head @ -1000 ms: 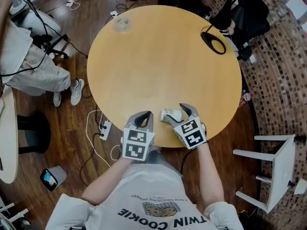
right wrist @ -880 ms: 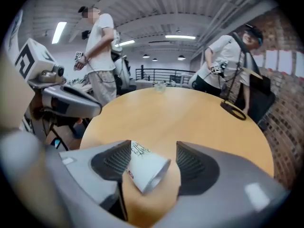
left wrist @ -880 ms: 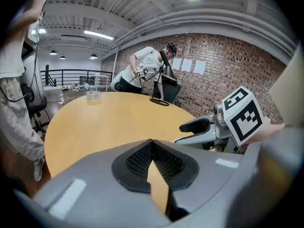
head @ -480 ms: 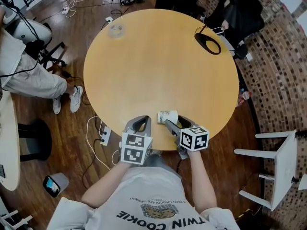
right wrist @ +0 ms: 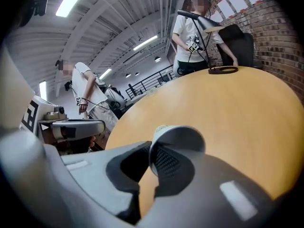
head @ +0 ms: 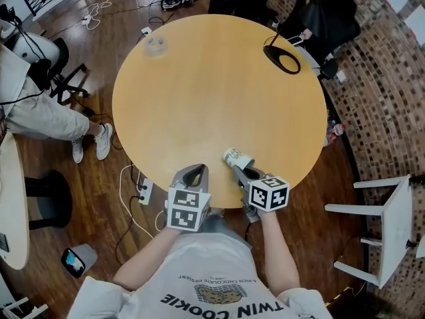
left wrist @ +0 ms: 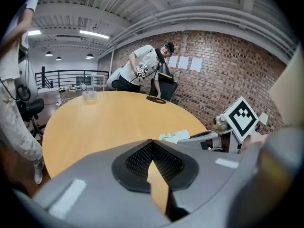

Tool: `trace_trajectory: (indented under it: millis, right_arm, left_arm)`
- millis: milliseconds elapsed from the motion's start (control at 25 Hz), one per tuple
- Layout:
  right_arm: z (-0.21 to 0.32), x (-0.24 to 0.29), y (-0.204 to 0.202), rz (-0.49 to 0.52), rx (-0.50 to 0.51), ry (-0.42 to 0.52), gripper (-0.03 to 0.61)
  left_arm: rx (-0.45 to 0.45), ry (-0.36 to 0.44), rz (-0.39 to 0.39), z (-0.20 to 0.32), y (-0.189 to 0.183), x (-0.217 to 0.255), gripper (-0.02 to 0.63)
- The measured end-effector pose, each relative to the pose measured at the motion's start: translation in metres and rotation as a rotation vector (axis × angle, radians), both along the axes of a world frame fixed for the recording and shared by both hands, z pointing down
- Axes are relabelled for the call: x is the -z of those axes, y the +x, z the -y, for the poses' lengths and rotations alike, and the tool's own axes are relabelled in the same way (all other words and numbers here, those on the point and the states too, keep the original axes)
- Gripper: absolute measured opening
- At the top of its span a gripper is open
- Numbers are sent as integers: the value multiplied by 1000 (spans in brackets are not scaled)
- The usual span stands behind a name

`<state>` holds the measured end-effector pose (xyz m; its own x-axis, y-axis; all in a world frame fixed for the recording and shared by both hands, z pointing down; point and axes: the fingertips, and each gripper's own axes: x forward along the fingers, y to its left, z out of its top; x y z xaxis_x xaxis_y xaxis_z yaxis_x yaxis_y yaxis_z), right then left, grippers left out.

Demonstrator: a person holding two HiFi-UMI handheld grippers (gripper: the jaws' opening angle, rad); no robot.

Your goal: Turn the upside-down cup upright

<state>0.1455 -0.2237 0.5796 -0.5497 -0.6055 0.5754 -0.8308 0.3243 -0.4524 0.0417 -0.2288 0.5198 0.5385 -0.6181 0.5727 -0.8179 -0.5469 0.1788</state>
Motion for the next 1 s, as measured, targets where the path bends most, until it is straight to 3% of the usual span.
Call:
trace_trajectory:
  millis: [400,520,720,1000]
  right_arm:
    - [-9,11,-16,-163,225,19,11]
    - [-10,16,-16,-319,383,40,11]
    - [-16,22,-15,-670,724,54,11]
    - [-26,10,-17,-960,1076,23,11]
  left_arm:
    - [-8,5,-14,-3,3,0,6]
    - [-11,9,-22,-4,4,-1,5]
    - [-15,8,-31,-6,3,1,5]
    - [0,7,-41,-5,-4,4,5]
